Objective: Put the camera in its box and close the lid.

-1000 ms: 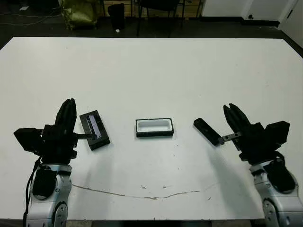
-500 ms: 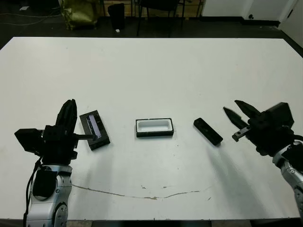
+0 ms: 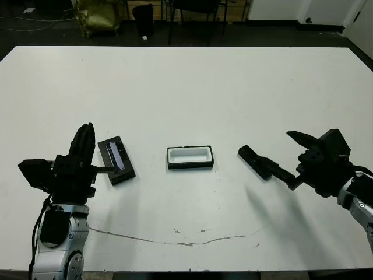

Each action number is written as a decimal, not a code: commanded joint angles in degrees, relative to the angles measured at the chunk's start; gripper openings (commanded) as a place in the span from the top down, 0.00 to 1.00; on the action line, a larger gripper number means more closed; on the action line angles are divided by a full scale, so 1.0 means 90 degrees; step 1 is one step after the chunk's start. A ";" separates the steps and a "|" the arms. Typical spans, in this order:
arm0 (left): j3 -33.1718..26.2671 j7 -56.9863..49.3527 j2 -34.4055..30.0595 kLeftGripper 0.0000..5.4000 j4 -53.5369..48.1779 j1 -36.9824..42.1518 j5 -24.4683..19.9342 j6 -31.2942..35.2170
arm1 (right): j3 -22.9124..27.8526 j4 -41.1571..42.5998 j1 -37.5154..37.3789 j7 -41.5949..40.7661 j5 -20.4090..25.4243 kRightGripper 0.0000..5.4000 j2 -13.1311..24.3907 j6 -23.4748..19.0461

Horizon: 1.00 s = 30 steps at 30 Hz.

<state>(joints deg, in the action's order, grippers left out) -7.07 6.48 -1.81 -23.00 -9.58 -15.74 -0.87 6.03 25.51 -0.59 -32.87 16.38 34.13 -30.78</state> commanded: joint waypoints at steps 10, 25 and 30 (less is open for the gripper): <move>0.0032 -0.0024 -0.0014 1.00 0.0028 -0.0082 -0.0001 0.0165 | -0.0322 -0.0871 -0.0057 -0.0209 -0.0001 0.00 -0.0152 0.0308; 0.0075 -0.0048 -0.0009 1.00 0.0001 -0.0146 0.0054 0.0163 | -0.0669 -0.1311 0.0043 -0.0240 -0.0211 0.00 -0.0191 0.0589; 0.0073 -0.0016 -0.0023 1.00 -0.0003 -0.0168 -0.0010 0.0151 | -0.0760 -0.1309 0.0089 -0.0195 -0.0272 0.03 -0.0173 0.0394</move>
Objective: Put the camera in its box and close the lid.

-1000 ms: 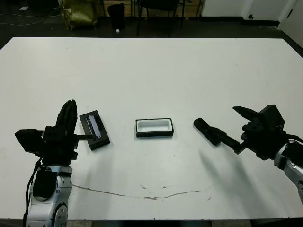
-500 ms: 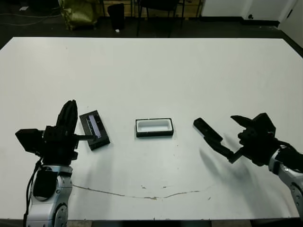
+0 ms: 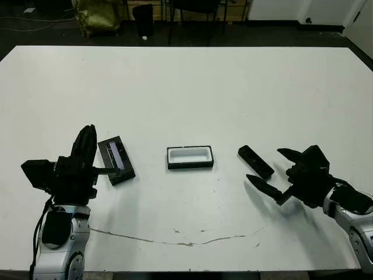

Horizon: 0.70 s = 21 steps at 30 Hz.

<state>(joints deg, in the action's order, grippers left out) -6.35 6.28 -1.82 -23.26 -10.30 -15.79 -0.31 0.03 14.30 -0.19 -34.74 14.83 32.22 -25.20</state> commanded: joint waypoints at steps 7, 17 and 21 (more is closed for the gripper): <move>0.0013 -0.0004 -0.0017 1.00 0.0026 -0.0108 0.0033 0.0055 | -0.0172 -0.0197 0.0094 -0.0013 -0.0164 0.27 -0.0026 -0.0257; 0.0014 -0.0022 -0.0014 1.00 -0.0010 -0.0134 0.0024 0.0083 | -0.0272 -0.0439 0.0092 0.0084 -0.0227 0.69 -0.0188 -0.0250; 0.0020 -0.0025 -0.0027 1.00 -0.0011 -0.0149 0.0094 0.0036 | -0.0282 -0.0536 0.0108 0.0089 -0.0199 0.85 -0.0250 -0.0283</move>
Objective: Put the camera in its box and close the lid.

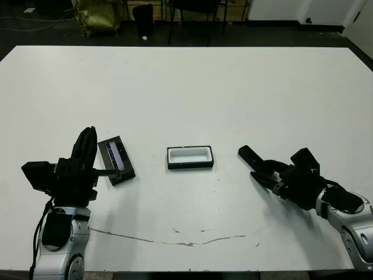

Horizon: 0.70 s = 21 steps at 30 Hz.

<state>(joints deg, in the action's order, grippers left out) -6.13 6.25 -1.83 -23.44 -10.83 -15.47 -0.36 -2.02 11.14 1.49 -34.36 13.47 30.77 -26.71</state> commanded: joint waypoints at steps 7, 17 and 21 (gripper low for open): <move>0.0007 -0.0070 -0.0022 1.00 -0.0030 -0.0111 0.0096 0.0078 | -0.0064 -0.0487 -0.0054 -0.0174 0.0013 0.93 -0.0098 0.0211; -0.0006 -0.0077 0.0001 1.00 -0.0060 -0.0126 0.0081 0.0128 | 0.0213 -0.0385 0.0199 -0.0465 0.0196 0.93 0.0090 0.0266; -0.0008 -0.0056 0.0004 1.00 -0.0043 -0.0134 0.0061 0.0098 | 0.0373 -0.0454 0.0810 -0.0857 0.0464 0.93 0.0248 0.0158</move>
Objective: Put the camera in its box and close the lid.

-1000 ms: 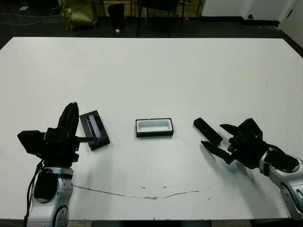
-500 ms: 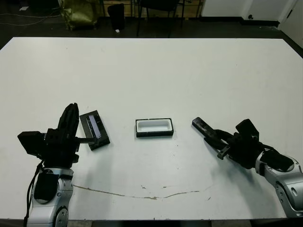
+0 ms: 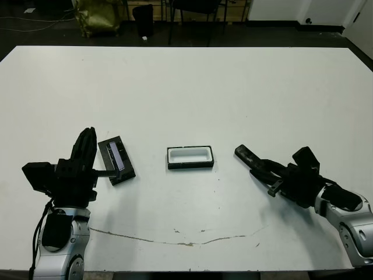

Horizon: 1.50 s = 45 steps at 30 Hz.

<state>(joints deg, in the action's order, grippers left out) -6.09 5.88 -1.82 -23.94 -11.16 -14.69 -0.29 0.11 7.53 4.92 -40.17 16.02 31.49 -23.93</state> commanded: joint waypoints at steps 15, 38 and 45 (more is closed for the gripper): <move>0.0035 0.0030 0.0050 1.00 0.0104 -0.0178 -0.0019 -0.0091 | -0.1115 -0.1489 0.3680 -0.1826 0.0010 0.93 -0.0038 -0.0087; 0.0154 -0.0136 0.0100 1.00 0.0067 -0.0202 0.0144 -0.0021 | -0.2640 -0.4037 0.5462 -0.4567 -0.0998 0.93 -0.1020 0.0806; 0.0156 -0.0091 0.0063 1.00 0.0085 -0.0166 0.0166 -0.0036 | -0.2520 -0.4469 0.5581 -0.4700 -0.1079 0.93 -0.1069 0.0972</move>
<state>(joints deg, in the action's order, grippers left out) -4.68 5.07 -0.93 -23.71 -12.37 -13.51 -1.27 -22.86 -31.68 53.76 -81.98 7.03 22.01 -15.53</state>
